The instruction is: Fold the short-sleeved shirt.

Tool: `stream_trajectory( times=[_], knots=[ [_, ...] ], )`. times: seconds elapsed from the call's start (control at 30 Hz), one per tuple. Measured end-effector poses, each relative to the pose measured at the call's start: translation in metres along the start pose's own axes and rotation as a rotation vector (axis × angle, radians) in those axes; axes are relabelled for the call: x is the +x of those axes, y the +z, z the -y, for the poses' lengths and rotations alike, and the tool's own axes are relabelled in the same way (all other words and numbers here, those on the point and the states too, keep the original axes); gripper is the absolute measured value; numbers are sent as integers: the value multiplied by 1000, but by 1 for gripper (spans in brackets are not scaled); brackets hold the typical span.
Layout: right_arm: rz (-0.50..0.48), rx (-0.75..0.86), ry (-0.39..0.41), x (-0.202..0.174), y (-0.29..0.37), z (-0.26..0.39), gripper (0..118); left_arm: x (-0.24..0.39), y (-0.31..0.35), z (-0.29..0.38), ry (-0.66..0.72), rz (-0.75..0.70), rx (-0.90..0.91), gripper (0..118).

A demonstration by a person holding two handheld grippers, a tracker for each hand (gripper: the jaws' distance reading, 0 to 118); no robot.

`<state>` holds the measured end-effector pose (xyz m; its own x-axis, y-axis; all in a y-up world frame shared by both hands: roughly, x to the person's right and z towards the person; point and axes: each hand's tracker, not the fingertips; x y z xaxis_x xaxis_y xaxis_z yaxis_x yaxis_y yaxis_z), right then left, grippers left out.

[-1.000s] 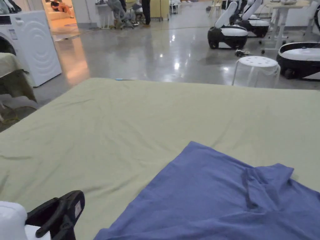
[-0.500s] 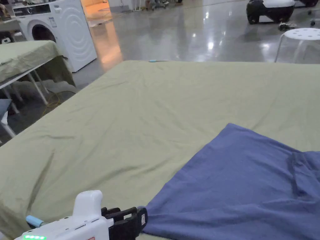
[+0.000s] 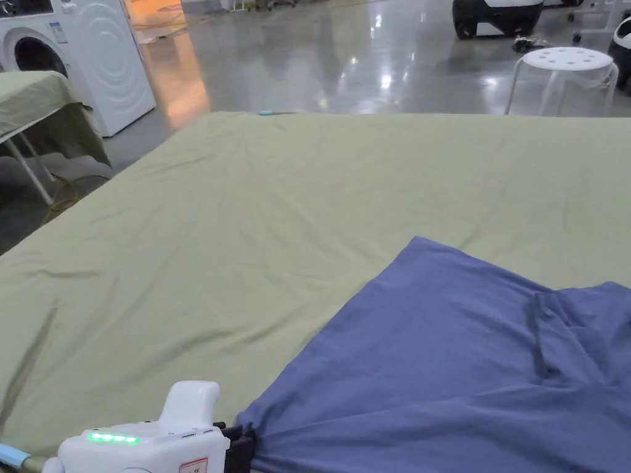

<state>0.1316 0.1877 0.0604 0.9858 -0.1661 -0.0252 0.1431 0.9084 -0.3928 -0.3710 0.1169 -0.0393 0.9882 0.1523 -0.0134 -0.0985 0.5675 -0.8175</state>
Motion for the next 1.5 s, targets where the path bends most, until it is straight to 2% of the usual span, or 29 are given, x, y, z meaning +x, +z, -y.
stream_trajectory(
  times=[0.07, 0.13, 0.17, 0.2, 0.23, 0.27, 0.33, 0.43, 0.57, 0.63, 0.7, 0.73, 0.8, 0.87, 0.9, 0.93, 1.0, 1.07, 1.27, 1.37, 1.5],
  knots=[
    [-3, -11, -6, 4, -9, -6, 0, 3, -2, 0, 0, -1, 1, 10],
    [-33, -69, 25, 10, -31, -22, 3, 1, -2, 3, 8, -1, 6, 9],
    [-35, -108, 34, 14, -45, -33, 21, -1, -1, 3, -4, -16, 13, 9],
    [-67, -139, 36, 19, -62, -45, 65, -3, -1, 3, 13, -5, 15, 9],
    [-94, -187, 26, 26, -84, -57, 89, -5, -1, 3, 32, 4, 17, 9],
    [-94, -233, 10, 30, -103, -66, 90, -4, 1, 3, 49, 12, 16, 9],
    [-72, -275, -3, 41, -145, -85, 90, -5, 3, 5, 61, 18, 22, 9],
    [-91, -386, -7, 55, -219, -106, 89, -4, 6, 5, 85, 34, 27, 9],
    [7, -601, 72, 71, -299, -110, 89, -5, 7, 3, 101, 47, 21, 9],
    [40, -666, 155, 77, -320, -105, 88, -7, 8, 4, 112, 58, 24, 9],
    [58, -710, 182, 81, -333, -101, 86, -11, 8, 4, 144, 77, 26, 9],
    [51, -730, 170, 83, -335, -97, 81, -13, 8, 5, 157, 84, 27, 9],
    [44, -777, 175, 81, -341, -89, 50, -15, 8, 4, 178, 95, 28, 9],
    [57, -752, 218, 74, -338, -85, 49, -16, 8, 4, 190, 101, 31, 9],
    [58, -750, 216, 72, -335, -86, 43, -16, 8, 4, 192, 102, 31, 9],
    [45, -745, 224, 72, -334, -86, 35, -16, 8, 4, 194, 103, 31, 9],
    [36, -743, 209, 72, -331, -86, 1, -15, 8, 3, 195, 103, 29, 9],
    [45, -726, 201, 72, -326, -83, 1, -12, 9, 3, 186, 94, 30, 9],
    [42, -568, 45, 79, -286, -105, 0, -8, 26, 3, 168, 99, 73, 9],
    [-7, -454, 70, 73, -241, -135, 0, -8, 74, -8, 246, 215, 279, 9],
    [-12, -284, 105, 63, -182, -180, 0, 8, 117, -46, 160, 262, 396, 9]
  ],
)
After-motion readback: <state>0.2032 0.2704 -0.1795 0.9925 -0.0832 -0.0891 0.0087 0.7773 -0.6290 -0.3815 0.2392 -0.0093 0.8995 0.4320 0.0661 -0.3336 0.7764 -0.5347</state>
